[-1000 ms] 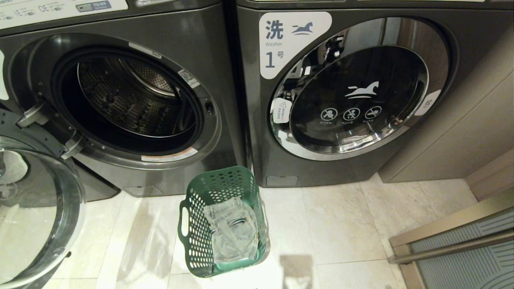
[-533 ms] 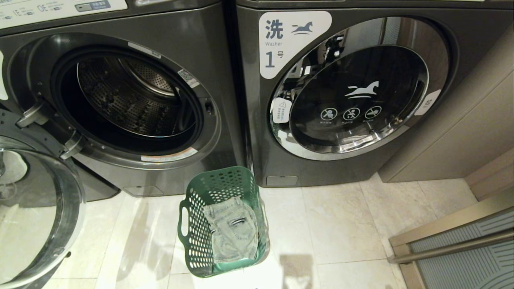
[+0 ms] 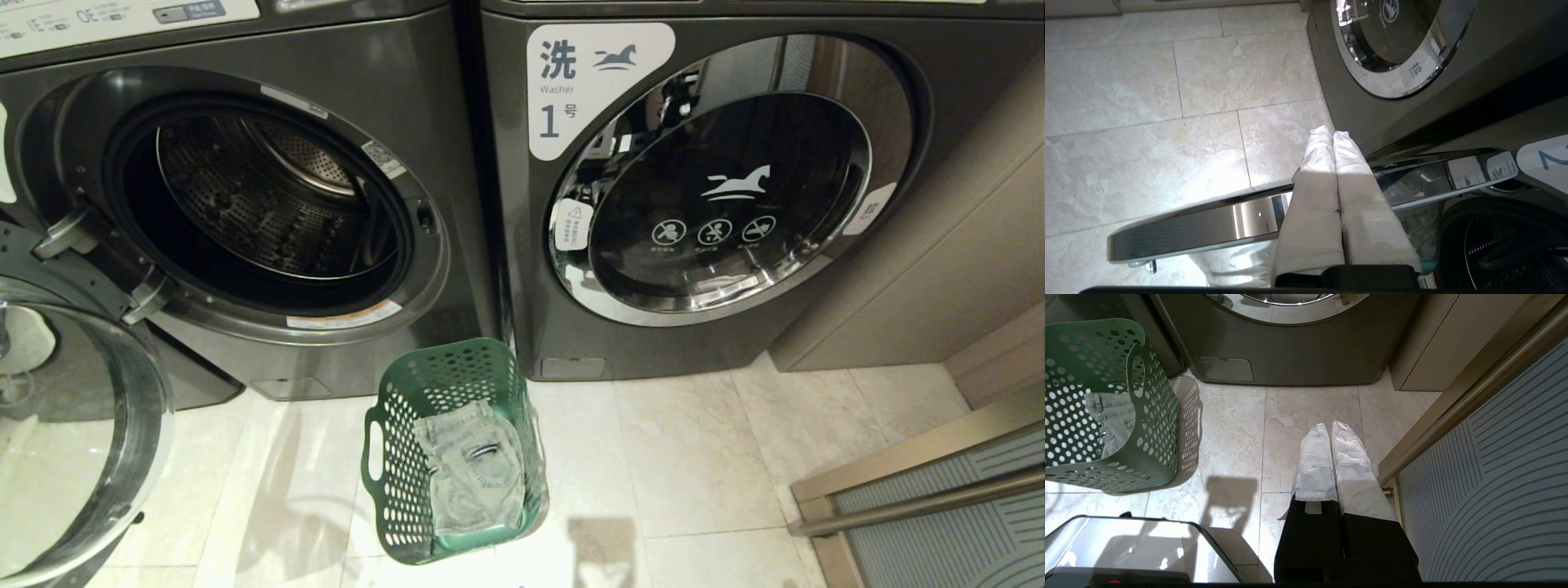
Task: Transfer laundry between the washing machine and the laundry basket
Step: Close the washing machine door with the left hand
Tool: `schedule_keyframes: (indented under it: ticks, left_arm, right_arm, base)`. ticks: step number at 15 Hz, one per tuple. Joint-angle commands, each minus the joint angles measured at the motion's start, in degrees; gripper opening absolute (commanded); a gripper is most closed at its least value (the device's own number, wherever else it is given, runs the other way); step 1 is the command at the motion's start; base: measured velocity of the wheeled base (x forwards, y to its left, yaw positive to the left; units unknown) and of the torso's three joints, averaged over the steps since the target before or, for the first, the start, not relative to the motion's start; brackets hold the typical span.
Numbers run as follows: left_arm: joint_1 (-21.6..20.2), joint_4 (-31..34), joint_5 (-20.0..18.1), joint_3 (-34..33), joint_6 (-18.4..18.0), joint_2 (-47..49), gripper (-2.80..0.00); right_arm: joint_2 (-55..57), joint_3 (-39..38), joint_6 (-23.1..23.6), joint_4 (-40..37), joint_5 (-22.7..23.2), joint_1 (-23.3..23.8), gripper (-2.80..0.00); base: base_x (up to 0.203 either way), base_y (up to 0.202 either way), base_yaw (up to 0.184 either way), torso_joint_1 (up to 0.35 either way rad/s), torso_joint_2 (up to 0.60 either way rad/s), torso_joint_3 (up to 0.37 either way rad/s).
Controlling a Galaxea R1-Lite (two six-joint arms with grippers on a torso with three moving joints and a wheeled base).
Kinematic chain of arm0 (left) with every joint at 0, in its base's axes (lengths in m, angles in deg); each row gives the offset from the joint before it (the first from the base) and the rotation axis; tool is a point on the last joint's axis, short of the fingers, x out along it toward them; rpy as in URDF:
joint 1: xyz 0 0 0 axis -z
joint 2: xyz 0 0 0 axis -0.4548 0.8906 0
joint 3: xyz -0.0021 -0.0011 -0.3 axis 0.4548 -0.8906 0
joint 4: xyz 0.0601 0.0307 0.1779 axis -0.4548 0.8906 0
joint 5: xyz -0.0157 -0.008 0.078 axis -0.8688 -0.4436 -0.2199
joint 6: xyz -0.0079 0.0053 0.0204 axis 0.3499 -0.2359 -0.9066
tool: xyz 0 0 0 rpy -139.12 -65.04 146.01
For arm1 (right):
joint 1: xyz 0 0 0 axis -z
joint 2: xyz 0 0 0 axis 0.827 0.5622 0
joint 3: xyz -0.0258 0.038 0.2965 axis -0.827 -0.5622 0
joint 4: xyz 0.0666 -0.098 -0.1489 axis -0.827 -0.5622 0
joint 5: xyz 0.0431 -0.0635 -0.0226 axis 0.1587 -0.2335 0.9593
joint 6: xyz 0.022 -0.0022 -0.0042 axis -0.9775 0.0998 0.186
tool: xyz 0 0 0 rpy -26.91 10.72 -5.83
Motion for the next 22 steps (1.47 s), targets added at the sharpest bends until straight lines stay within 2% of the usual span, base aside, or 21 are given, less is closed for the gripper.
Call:
schedule_keyframes:
  ticks: [1, 3, 7, 10, 12, 16, 20, 22]
  left_arm:
    - [-0.31, 0.37, -0.23, 0.17, 0.72, 1.75, -2.80]
    - [-0.72, 0.84, -0.81, 0.13, 1.78, 3.32, -2.80]
    - [-2.60, 2.02, -6.91, 0.03, 4.91, 5.20, -2.80]
    - [-3.00, 6.03, -8.37, 0.03, 5.77, 5.40, -2.80]
    - [-3.00, 7.02, -9.01, 0.03, 7.81, 6.11, -2.80]
    - [-2.76, 12.68, -9.94, 0.03, 8.08, 6.02, -2.80]
    - [-2.54, 14.55, -10.25, -0.23, 8.08, 5.42, -2.80]
    - [-2.18, 17.67, -12.63, -0.50, 8.17, 4.14, -2.80]
  right_arm:
    - [0.09, 0.04, 0.03, 0.01, 0.02, -0.02, -2.80]
    - [0.09, 0.04, 0.03, 0.01, 0.02, -0.02, -2.80]
    - [0.09, 0.04, 0.03, 0.01, 0.02, -0.02, -2.80]
    - [0.09, -0.02, -0.06, 0.01, 0.02, -0.02, -2.80]
    - [0.09, -0.04, -0.06, 0.10, 0.02, -0.02, -2.80]
    - [0.09, 0.01, -0.06, 0.10, 0.02, 0.03, -2.80]
    - [0.09, -0.04, -0.06, 0.10, 0.02, -0.01, -2.80]
    - [0.09, -0.04, -0.06, 0.10, 0.02, -0.02, -2.80]
  base:
    - [0.000, 0.000, 0.000, 0.000, 0.00, 0.000]
    - [0.000, 0.000, 0.000, 0.000, 0.00, 0.000]
    - [0.000, 0.000, 0.000, 0.000, 0.00, 0.000]
    - [0.000, 0.000, 0.000, 0.000, 0.00, 0.000]
    - [0.000, 0.000, 0.000, 0.000, 0.00, 0.000]
    - [0.000, 0.000, 0.000, 0.000, 0.00, 0.000]
    - [0.000, 0.000, 0.000, 0.000, 0.00, 0.000]
    - [0.000, 0.000, 0.000, 0.000, 0.00, 0.000]
